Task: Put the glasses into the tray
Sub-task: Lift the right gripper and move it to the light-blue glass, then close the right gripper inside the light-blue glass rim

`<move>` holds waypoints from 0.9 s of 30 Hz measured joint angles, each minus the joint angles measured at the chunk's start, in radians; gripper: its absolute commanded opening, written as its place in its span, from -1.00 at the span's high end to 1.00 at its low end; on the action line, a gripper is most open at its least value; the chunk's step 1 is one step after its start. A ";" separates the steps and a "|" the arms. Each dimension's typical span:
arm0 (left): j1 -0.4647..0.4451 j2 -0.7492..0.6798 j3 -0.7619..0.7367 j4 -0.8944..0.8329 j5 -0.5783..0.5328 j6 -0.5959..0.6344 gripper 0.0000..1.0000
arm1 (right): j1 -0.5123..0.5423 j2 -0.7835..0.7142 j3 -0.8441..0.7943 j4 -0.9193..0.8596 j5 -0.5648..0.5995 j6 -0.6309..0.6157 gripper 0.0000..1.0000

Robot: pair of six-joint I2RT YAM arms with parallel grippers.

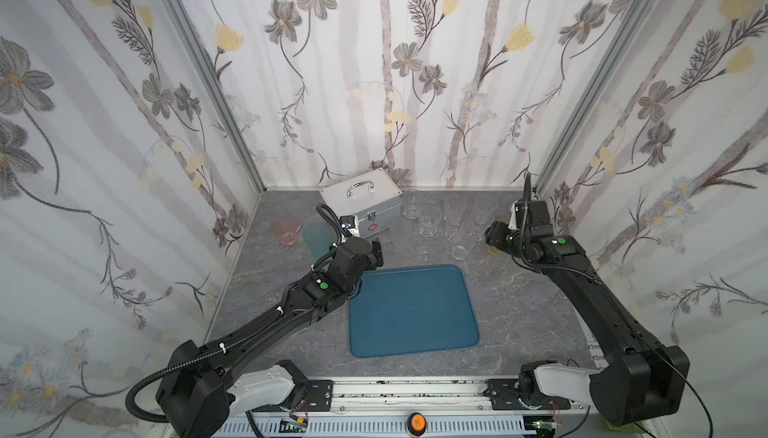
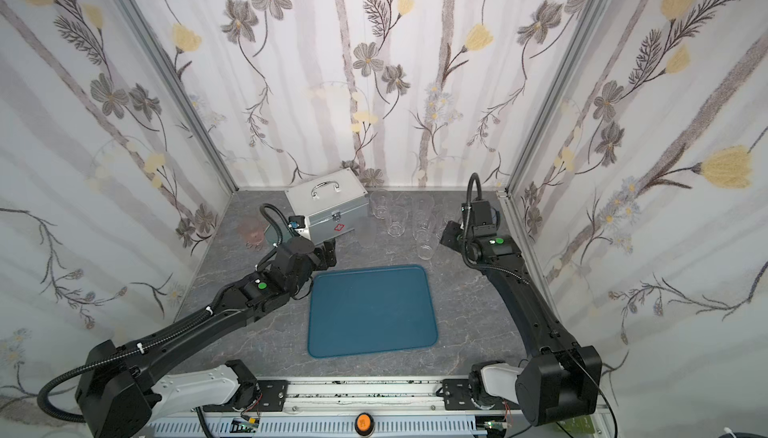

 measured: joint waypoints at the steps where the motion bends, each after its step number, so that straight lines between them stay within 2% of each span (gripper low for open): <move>1: -0.007 0.033 0.033 0.001 -0.012 0.021 -0.82 | -0.039 0.013 0.034 0.008 0.014 -0.013 -0.09; 6: -0.038 0.211 0.162 0.014 0.000 0.096 -0.87 | -0.227 0.140 0.109 0.049 0.012 -0.032 -0.04; 11: -0.114 0.372 0.245 0.100 0.120 0.180 -0.94 | -0.343 0.293 0.166 0.099 -0.042 0.003 0.05; 14: -0.143 0.455 0.274 0.172 0.204 0.203 -0.95 | -0.373 0.389 0.222 0.127 -0.085 0.032 0.14; 18: -0.182 0.528 0.289 0.243 0.256 0.244 -0.96 | -0.379 0.493 0.293 0.142 -0.132 0.051 0.24; 27: -0.220 0.604 0.301 0.294 0.278 0.353 -0.98 | -0.383 0.632 0.381 0.138 -0.181 0.072 0.41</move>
